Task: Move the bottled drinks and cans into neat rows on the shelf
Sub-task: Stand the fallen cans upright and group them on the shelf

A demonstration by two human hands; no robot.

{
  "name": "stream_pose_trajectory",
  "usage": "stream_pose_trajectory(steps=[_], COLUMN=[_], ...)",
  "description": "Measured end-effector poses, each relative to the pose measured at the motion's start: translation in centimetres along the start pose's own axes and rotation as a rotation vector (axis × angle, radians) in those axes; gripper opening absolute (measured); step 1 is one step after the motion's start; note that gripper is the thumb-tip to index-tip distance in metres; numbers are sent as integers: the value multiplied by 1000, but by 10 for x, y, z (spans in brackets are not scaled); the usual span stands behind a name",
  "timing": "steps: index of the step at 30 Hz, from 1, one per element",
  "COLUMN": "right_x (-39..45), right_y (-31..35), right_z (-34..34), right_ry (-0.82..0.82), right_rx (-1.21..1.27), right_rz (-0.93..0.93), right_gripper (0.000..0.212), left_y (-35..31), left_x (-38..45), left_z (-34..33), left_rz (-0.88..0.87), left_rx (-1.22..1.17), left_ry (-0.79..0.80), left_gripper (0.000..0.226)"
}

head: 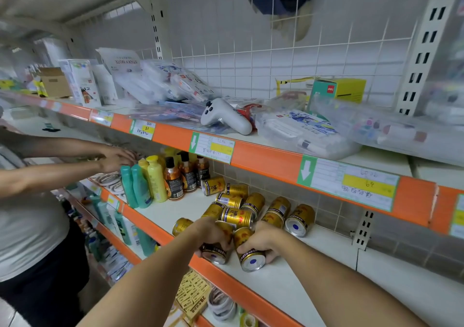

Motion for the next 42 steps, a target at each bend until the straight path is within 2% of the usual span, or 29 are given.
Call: stream_pose_trajectory(steps=[5,10,17,21,30,33,39,42], right_x=[-9,-17,-24,-34,-61,-75,-114,-136], right_y=[-4,-11,-24,-32,-59,-72,-101,-120], right_z=[-3,-9,-21,-23,-15,-8,8,16], right_ry=[-40,-115,-212,-254,-371,-460,-575,-623], right_rx=[52,74,127,252,439,482,548,566], right_rz=[25,73,154,210,270,292,322,309], right_gripper=[47,47,56,49,61,66,50,50], left_y=[15,22,36,37,18,2,-35,-54], left_x=[-7,-17,-27,-30,-27,-27,-32,-36], left_z=[-6,-5,-2,-1,-10,-17,-44,-61], left_rz=[-128,-298,-481,-566,-706,-741,-837,-866], left_rx=[-123,-233,-350,-435,-564,-539,-481,-469], left_ry=[-90,-197,-220,-165,-29,12,103,162], left_gripper=[59,62,69,67,87,80,68,70])
Point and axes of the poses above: each hand's wrist, its own x-axis towards the middle knuckle, its own z-axis out of the back of the hand, y = z × x, the point moved 1 cm from there along x, towards the middle knuckle, and after that the axes turned 6 degrees about y, right-handed, at the moved point
